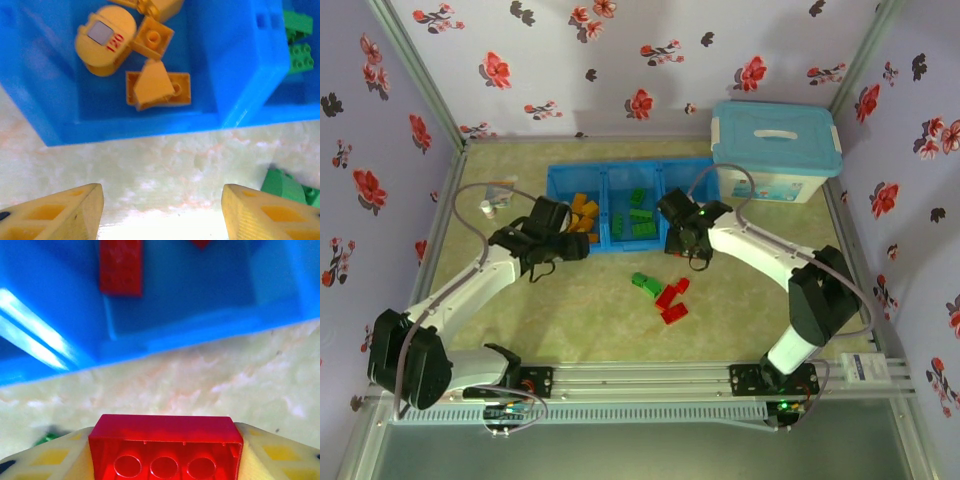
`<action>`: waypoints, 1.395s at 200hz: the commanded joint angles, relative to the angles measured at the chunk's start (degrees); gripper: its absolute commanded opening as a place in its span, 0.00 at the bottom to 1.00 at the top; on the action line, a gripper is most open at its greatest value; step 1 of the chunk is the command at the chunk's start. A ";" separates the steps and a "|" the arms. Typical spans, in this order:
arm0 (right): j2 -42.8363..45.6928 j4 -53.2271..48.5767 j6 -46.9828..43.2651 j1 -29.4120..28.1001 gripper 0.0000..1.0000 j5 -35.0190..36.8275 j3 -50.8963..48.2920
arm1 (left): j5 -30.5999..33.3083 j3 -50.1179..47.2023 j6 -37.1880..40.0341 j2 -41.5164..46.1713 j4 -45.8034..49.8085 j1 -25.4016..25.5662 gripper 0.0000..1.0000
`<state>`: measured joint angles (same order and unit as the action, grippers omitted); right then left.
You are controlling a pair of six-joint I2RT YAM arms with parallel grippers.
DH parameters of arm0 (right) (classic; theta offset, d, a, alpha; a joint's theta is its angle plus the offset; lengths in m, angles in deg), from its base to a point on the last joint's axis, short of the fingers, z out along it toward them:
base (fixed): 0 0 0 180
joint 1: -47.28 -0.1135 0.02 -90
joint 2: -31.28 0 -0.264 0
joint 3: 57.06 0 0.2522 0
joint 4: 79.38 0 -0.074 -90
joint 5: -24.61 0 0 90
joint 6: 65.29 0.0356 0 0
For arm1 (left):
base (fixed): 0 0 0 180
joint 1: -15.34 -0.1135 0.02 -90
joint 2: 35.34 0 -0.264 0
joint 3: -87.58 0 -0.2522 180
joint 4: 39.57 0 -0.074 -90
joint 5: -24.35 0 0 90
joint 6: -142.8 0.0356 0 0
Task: Sort the legos into containers by color
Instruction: Pick up the lego from the center of the table, then place the lego in the container.
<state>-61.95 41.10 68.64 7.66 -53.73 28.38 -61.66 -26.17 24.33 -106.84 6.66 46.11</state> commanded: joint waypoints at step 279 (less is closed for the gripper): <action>7.47 0.68 -7.54 9.29 0.91 -1.31 -2.59 | 2.78 3.63 -7.95 -17.92 -11.17 23.96 0.62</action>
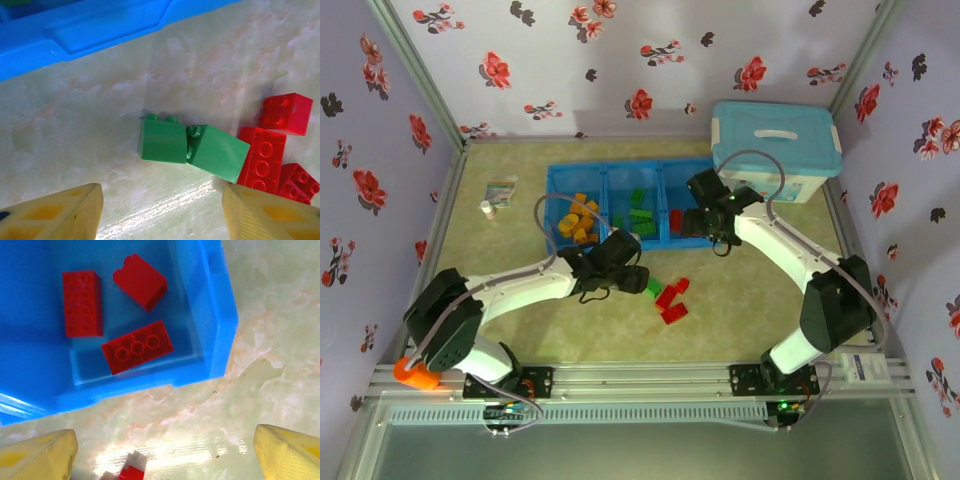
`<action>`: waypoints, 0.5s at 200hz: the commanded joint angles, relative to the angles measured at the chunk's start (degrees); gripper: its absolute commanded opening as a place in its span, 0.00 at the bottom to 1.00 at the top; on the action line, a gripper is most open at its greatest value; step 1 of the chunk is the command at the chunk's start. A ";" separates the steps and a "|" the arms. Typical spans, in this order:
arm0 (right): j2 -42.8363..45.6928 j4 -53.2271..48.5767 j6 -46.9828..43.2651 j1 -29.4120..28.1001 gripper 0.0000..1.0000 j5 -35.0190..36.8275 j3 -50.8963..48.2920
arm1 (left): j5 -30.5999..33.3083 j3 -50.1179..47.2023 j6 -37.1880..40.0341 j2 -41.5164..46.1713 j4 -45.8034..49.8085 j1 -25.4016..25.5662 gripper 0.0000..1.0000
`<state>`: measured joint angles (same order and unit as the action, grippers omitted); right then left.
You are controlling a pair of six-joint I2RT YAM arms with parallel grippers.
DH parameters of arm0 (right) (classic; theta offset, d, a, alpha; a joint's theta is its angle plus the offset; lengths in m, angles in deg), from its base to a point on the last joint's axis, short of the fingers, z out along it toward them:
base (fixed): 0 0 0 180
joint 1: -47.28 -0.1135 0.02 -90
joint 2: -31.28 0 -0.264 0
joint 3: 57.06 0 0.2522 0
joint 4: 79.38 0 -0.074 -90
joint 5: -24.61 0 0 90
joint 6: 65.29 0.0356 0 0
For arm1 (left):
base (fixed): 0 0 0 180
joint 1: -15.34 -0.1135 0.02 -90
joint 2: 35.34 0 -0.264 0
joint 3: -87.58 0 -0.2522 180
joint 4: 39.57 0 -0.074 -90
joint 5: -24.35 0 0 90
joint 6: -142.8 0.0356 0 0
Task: Sort the legos into containers by color
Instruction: Move the lego to the center of the table.
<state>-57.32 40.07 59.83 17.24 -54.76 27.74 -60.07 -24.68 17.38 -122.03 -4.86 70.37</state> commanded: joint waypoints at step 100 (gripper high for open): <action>4.71 2.71 1.39 -0.19 0.91 -0.51 -5.19 | 0.41 6.14 -0.62 -9.37 1.28 -2.41 0.59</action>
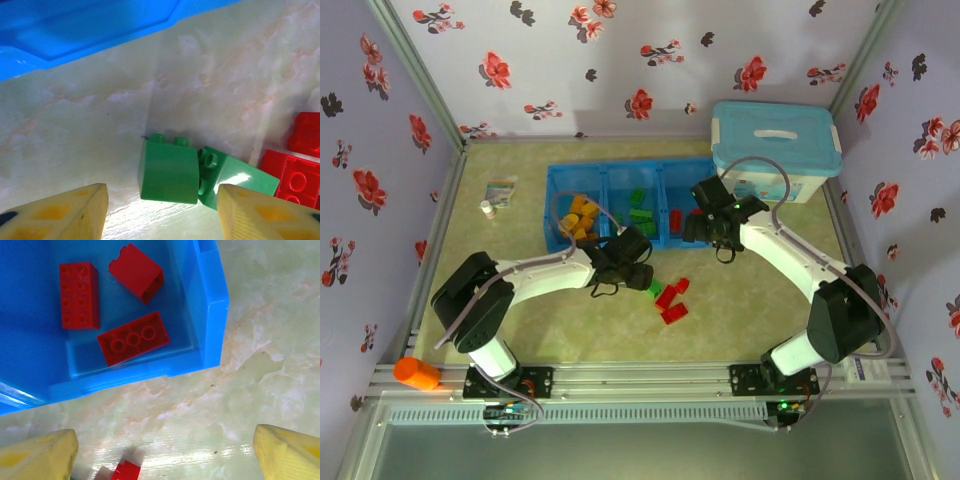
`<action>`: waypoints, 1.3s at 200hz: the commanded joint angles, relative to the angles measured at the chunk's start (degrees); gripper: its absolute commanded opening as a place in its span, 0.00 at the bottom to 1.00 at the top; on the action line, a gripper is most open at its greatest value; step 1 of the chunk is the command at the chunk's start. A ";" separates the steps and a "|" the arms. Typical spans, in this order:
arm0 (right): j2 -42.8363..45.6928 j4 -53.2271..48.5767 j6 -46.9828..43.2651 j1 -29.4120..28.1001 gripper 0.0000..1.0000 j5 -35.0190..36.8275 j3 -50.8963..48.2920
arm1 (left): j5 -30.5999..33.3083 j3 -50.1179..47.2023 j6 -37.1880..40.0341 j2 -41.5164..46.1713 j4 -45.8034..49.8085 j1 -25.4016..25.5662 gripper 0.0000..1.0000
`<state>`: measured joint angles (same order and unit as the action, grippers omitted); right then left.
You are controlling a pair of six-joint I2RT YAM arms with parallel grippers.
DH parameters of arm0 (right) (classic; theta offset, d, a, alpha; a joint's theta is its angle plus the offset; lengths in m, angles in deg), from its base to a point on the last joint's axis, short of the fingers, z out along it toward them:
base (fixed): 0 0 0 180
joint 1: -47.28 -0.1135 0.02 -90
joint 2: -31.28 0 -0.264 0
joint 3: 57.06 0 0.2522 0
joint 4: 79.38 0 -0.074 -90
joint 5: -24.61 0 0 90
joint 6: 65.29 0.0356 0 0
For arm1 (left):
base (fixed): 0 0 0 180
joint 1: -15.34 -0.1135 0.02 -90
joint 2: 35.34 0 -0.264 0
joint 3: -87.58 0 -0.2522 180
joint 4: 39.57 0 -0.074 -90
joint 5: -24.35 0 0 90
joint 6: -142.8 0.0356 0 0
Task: Sort the legos into containers by color
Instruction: Move the lego to the center of the table.
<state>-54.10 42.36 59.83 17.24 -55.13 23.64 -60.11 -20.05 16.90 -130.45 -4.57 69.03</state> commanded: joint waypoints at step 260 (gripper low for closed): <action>1.90 1.07 1.97 -0.19 0.90 -0.29 -2.64 | -0.62 -3.13 -2.99 -0.72 1.82 -5.08 0.53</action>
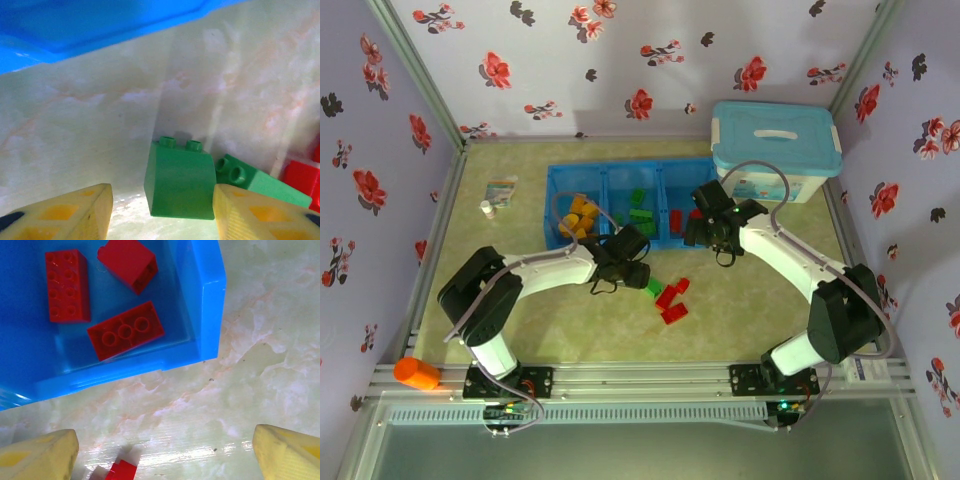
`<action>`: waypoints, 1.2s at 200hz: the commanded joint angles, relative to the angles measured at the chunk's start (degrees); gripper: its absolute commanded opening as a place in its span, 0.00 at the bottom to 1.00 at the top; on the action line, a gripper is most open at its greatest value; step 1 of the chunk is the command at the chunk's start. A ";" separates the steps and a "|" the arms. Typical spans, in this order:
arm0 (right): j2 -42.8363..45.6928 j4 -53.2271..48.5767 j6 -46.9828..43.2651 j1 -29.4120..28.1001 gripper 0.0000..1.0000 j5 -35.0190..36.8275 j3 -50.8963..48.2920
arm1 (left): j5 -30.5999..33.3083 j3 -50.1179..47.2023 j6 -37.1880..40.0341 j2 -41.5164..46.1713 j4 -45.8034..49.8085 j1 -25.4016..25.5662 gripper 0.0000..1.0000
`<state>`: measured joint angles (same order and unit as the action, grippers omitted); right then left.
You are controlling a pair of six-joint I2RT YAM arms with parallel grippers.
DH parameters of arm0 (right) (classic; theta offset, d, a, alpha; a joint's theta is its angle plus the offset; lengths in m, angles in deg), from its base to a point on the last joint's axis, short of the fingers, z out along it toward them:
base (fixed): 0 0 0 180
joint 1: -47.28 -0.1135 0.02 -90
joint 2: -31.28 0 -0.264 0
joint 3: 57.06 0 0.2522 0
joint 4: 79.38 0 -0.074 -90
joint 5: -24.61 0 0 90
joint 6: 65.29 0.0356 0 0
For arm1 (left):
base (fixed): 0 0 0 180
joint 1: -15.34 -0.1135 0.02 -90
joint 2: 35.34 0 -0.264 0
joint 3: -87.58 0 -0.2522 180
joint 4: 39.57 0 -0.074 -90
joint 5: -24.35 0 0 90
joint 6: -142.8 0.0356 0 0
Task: Sort the legos into containers by color
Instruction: Move the lego to the center of the table, then pick up the lego from the center of the table.
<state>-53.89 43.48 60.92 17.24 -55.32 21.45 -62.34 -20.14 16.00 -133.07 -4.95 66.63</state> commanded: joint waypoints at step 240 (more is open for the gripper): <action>2.50 1.14 1.62 -0.19 0.91 -0.81 -2.70 | 6.29 3.07 2.64 -1.73 8.66 -2.00 0.35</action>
<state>-52.92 43.87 61.31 17.24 -56.00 20.16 -58.23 -19.11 17.95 -134.82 1.37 64.23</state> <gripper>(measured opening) 0.906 0.386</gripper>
